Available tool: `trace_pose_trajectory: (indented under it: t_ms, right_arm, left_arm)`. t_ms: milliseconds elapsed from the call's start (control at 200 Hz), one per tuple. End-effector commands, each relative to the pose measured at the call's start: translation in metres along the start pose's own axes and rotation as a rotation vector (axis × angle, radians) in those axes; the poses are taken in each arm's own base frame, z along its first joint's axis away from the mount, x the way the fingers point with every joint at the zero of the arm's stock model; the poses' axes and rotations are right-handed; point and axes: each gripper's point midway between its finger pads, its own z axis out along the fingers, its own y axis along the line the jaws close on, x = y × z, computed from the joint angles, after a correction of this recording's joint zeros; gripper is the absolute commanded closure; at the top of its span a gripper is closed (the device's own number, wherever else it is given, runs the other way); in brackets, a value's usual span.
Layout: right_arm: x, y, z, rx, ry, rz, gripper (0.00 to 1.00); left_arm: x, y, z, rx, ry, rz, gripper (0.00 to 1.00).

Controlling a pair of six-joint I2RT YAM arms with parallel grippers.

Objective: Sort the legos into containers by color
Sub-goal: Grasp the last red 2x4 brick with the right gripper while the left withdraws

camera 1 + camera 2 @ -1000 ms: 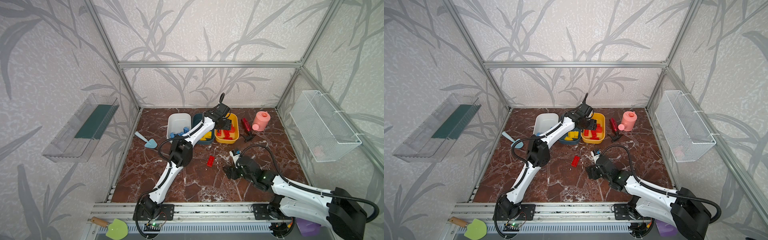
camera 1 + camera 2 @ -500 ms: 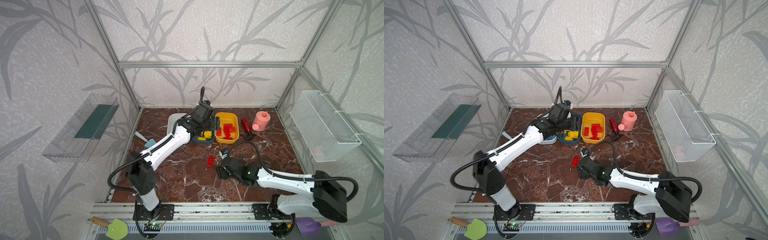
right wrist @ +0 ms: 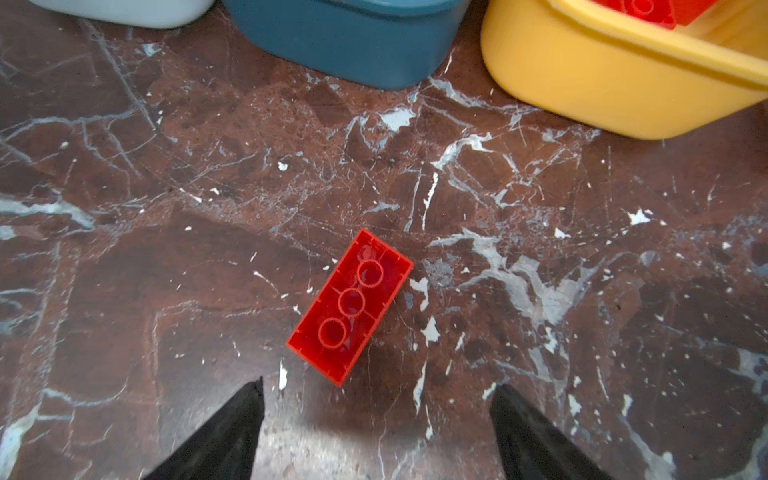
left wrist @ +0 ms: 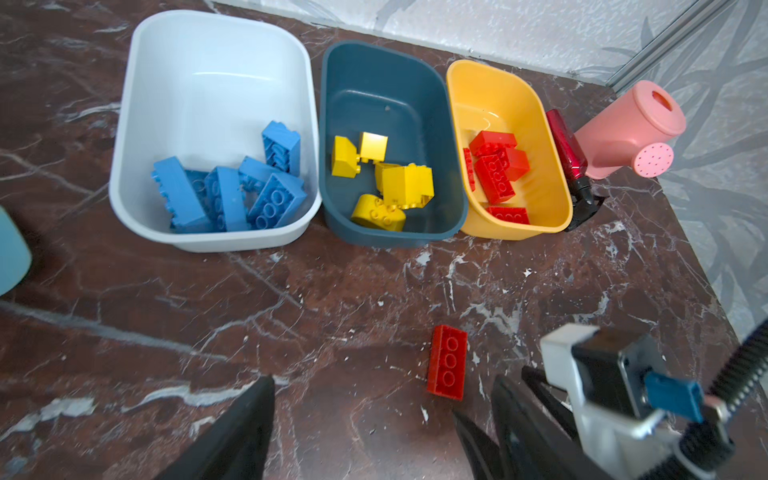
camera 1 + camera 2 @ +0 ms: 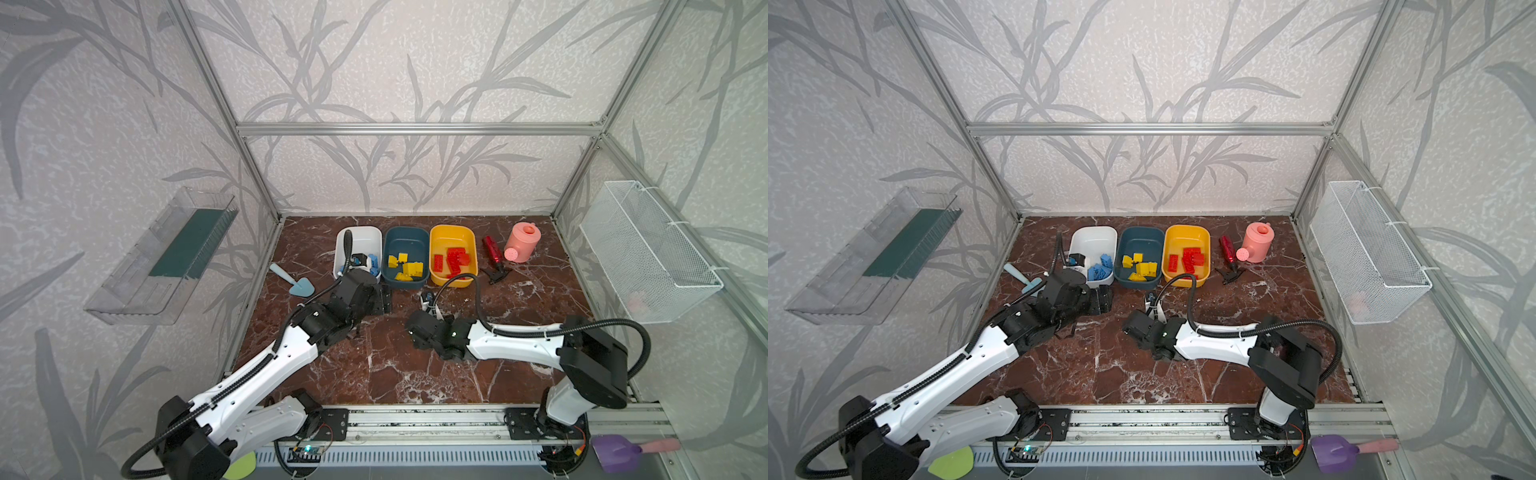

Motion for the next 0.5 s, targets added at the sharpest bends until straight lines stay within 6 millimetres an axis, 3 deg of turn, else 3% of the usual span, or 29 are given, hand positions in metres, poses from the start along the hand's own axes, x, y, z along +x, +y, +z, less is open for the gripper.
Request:
trace_pose_trajectory:
  t_ms: [0,225,495]
  right_arm:
    - [-0.011,-0.003,0.007,0.088,-0.047,0.013,0.12]
    - [-0.009,-0.002,0.027,0.147,-0.034,0.004,0.11]
    - [0.005,-0.02,0.044,0.136,0.032,0.055,0.16]
  left_arm:
    - [0.014,0.025,-0.009,-0.067,-0.013,-0.038,0.18]
    - [0.047,0.047,-0.011,-0.071,0.002,-0.069,0.19]
    - [0.058,0.051,-0.009,-0.062,0.014,-0.073,0.19]
